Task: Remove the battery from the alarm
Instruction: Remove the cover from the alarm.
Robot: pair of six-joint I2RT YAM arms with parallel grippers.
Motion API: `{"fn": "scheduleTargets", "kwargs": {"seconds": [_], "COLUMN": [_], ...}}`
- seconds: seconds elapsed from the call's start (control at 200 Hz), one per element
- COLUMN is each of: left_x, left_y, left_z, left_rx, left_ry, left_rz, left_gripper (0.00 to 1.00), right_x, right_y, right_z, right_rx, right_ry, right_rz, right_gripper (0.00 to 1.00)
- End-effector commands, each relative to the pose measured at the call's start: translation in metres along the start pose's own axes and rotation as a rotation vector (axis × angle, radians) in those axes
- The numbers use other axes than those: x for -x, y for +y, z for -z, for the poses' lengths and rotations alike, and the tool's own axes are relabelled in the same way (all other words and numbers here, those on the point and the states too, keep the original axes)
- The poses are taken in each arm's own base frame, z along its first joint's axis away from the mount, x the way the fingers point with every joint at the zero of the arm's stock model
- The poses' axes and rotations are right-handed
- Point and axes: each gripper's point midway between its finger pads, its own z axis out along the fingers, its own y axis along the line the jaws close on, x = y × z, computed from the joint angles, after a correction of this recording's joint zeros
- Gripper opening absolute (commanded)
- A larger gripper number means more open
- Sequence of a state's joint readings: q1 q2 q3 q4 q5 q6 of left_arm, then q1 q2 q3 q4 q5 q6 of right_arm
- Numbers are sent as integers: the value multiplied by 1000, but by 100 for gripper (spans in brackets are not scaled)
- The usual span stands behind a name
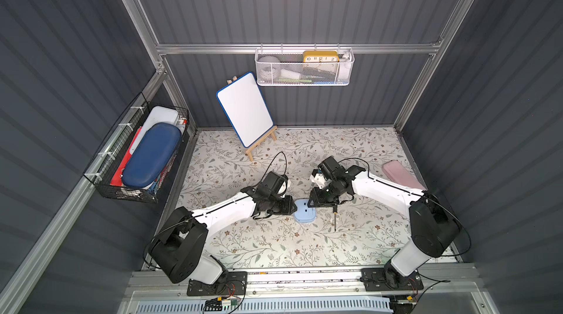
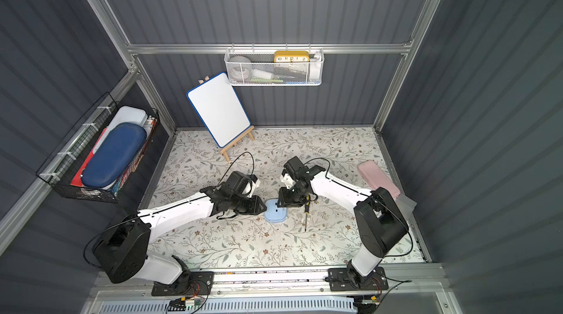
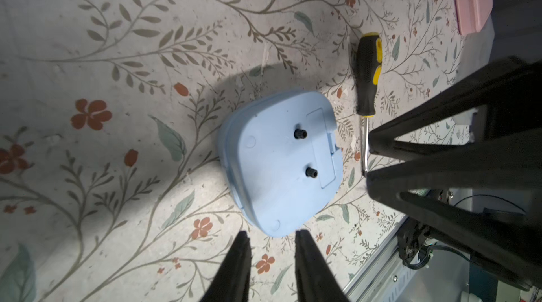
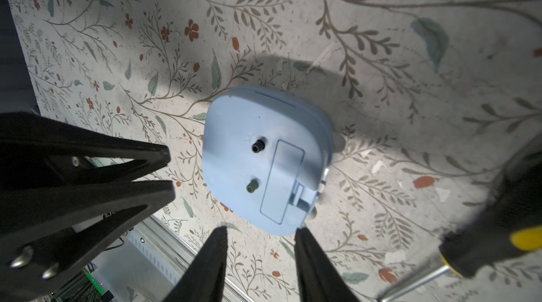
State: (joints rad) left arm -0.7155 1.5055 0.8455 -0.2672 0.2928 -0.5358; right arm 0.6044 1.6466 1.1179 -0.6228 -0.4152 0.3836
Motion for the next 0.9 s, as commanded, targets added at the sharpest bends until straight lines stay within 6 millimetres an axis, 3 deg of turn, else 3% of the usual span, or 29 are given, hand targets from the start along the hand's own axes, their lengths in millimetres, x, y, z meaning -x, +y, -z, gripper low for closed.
{"fn": "scheduleTargets", "kwargs": {"seconds": [0.0,0.37,0.895], "left_x": [-11,-6,-3], "left_y": [3,8,9], "left_z": [-12,-23,-25], "left_rx": [-15,12,19], "left_ry": [49,58,56], "left_rz": [-11,-16,-17], "left_gripper": [30,29,27], "right_x": [-5,-12,-7], "right_y": [0,-13,-14], "right_z": [-6,-17,-26], "right_rx": [32,-7,7], "right_ry": [25,81,72], "right_rz": [-9,-8,-36], "right_gripper": [44,43,42]}}
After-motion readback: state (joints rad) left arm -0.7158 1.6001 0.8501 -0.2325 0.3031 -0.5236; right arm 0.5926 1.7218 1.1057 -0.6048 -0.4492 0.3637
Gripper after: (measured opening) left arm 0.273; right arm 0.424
